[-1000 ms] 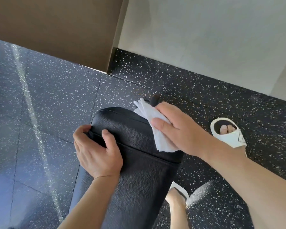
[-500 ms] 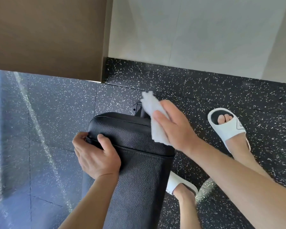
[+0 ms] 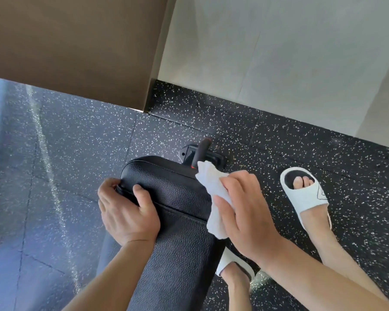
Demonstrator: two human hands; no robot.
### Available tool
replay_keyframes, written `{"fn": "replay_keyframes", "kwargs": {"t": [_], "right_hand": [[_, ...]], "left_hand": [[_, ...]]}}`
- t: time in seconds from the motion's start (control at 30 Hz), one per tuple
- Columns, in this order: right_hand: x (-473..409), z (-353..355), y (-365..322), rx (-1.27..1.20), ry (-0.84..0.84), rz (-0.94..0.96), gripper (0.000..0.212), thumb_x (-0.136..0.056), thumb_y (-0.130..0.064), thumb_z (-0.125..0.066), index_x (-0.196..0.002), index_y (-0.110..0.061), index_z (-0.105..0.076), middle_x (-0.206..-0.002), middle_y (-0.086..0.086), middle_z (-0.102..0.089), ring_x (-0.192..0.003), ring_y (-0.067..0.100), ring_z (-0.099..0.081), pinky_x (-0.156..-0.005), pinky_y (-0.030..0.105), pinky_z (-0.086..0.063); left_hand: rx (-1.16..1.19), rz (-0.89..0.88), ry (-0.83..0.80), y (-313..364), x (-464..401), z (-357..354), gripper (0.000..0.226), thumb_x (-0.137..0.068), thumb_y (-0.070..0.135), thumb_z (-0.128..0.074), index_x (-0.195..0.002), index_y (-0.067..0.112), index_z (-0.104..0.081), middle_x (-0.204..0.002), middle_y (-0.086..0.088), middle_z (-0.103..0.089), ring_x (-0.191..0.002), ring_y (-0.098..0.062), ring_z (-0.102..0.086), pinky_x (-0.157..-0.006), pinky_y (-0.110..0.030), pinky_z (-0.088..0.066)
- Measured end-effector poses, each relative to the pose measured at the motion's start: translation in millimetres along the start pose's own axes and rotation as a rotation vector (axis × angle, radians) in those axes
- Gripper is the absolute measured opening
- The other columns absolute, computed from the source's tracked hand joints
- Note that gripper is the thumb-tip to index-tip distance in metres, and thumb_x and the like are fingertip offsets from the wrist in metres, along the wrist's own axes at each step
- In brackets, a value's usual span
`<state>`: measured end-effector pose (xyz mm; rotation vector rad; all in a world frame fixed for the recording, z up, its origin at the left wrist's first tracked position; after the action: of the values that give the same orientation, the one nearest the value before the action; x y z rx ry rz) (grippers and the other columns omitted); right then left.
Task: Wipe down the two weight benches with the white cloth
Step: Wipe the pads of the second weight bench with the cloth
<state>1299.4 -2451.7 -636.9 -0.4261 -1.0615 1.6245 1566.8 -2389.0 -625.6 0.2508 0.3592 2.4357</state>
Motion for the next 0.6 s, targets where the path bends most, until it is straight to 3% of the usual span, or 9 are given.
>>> {"fn": "replay_keyframes", "kwargs": {"t": [0.17, 0.37, 0.6], "right_hand": [[-71, -45, -63, 0.316, -0.188, 0.243, 0.024, -0.104, -0.035, -0.040, -0.113, -0.015, -0.048, -0.110, 0.006, -0.051, -0.090, 0.028, -0.047, -0.069, 0.044, -0.044], [-130, -105, -122, 0.296, -0.300, 0.398, 0.026, -0.107, -0.033, -0.043, -0.124, -0.015, -0.048, -0.123, 0.006, -0.051, -0.109, 0.028, -0.052, -0.081, 0.043, -0.047], [-107, -78, -95, 0.247, -0.412, 0.375, 0.028, -0.104, -0.030, -0.045, -0.119, -0.007, -0.052, -0.117, 0.011, -0.051, -0.102, 0.031, -0.050, -0.082, 0.046, -0.046]], "left_hand": [[-0.004, -0.007, 0.000, -5, 1, -2, 0.044, -0.089, 0.043, -0.045, -0.124, 0.018, -0.044, -0.118, -0.013, -0.059, -0.111, -0.036, -0.051, -0.090, -0.054, -0.042], [-0.020, -0.009, -0.012, -4, 3, -2, 0.041, -0.092, 0.039, -0.041, -0.125, 0.016, -0.045, -0.117, -0.013, -0.057, -0.106, -0.036, -0.048, -0.088, -0.055, -0.042], [0.003, 0.036, 0.010, -2, 3, 1, 0.035, -0.094, 0.036, -0.038, -0.122, 0.018, -0.047, -0.114, -0.012, -0.058, -0.105, -0.035, -0.049, -0.091, -0.050, -0.041]]}}
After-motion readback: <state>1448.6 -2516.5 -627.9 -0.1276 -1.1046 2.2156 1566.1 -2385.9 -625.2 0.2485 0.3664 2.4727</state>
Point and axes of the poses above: each hand's wrist, its own x-axis away from the middle knuckle, its own z-axis out of the back of the hand, y = z × x, the point moved 9 cm from there along -x, towards the middle knuckle
